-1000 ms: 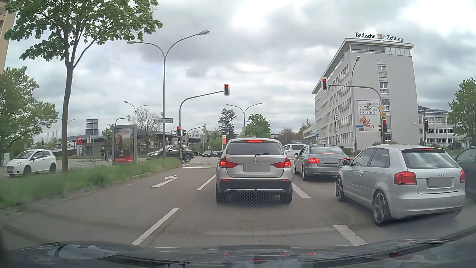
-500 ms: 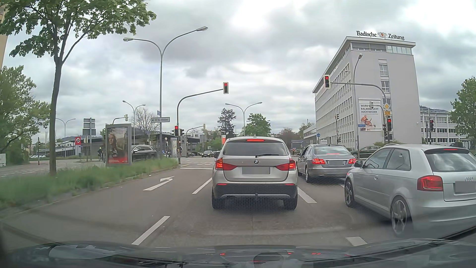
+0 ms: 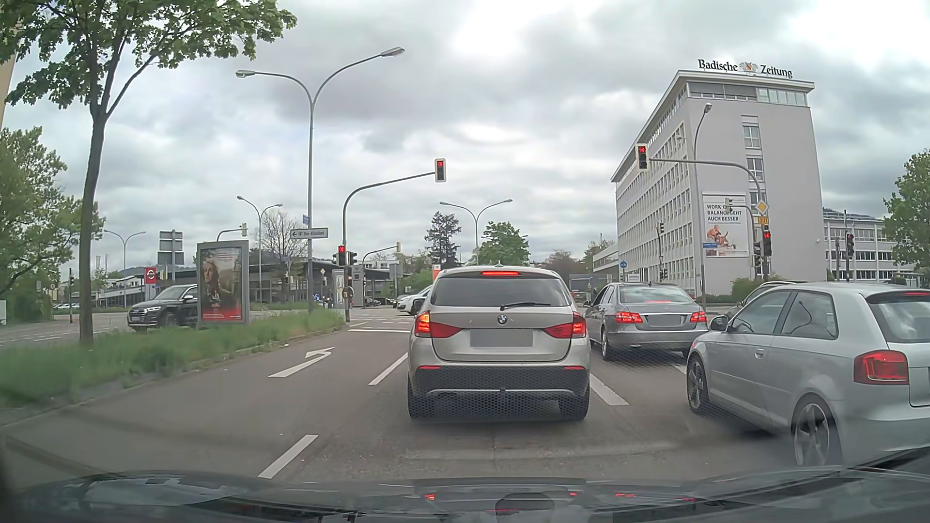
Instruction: Follow the waypoints while adhering to traffic rules and regulations
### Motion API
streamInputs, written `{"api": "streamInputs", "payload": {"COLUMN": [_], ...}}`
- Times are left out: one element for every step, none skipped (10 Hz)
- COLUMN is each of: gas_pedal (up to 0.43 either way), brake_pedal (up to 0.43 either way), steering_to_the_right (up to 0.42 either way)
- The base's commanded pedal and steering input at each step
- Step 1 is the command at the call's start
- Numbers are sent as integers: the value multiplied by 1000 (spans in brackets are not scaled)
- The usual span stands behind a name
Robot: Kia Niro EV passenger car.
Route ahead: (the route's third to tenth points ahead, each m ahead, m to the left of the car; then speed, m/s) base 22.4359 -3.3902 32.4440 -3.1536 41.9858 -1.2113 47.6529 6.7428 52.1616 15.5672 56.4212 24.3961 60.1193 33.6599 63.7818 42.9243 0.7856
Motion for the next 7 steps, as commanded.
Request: {"api": "streamInputs", "payload": {"gas_pedal": [0, 0, 0, 0, 0, 0, 0], "brake_pedal": [122, 122, 128, 134, 140, 140, 140], "steering_to_the_right": [1, 1, 0, 0, 0, 0, 0]}}
